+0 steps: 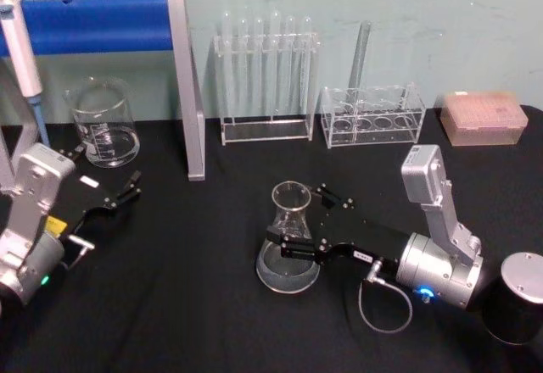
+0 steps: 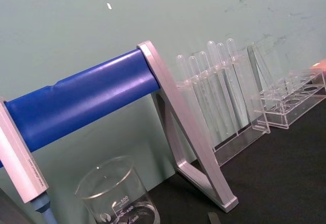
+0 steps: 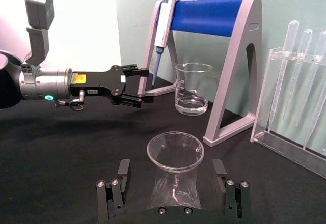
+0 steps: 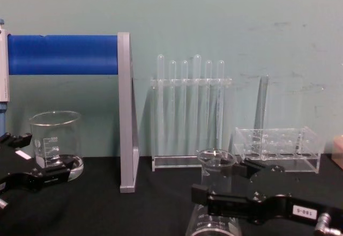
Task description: Grasp the erlenmeyer flask with one hand, shake it three times, then place it back.
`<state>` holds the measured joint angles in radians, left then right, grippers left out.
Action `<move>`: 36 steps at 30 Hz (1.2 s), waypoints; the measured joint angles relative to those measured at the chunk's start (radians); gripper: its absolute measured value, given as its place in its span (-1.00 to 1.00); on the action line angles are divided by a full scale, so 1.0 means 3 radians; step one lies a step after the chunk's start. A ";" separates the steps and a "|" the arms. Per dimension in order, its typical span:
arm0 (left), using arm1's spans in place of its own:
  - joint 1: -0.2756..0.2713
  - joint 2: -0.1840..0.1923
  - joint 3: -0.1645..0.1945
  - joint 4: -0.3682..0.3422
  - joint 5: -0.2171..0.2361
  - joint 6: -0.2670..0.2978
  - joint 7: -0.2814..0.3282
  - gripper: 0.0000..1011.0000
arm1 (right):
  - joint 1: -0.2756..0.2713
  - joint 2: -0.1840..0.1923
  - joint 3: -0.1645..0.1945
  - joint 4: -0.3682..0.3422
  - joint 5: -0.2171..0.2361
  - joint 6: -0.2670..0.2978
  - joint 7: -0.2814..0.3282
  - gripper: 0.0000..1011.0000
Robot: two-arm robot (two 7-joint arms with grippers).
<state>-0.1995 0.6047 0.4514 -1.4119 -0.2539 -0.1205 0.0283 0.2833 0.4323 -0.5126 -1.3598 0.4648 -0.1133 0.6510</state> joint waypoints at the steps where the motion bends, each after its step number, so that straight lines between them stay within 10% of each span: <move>1: 0.0000 0.0000 0.0000 0.0000 0.0000 0.0000 0.0000 0.98 | 0.0002 -0.0001 -0.0001 0.0000 -0.0002 0.0001 -0.0001 0.98; 36: 0.0000 0.0000 0.0000 0.0000 0.0000 0.0000 0.0000 0.98 | 0.0003 -0.0004 -0.0001 -0.0011 -0.0025 0.0002 -0.0035 0.81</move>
<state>-0.1995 0.6047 0.4514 -1.4120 -0.2539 -0.1205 0.0283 0.2843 0.4311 -0.5128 -1.3630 0.4573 -0.1126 0.6404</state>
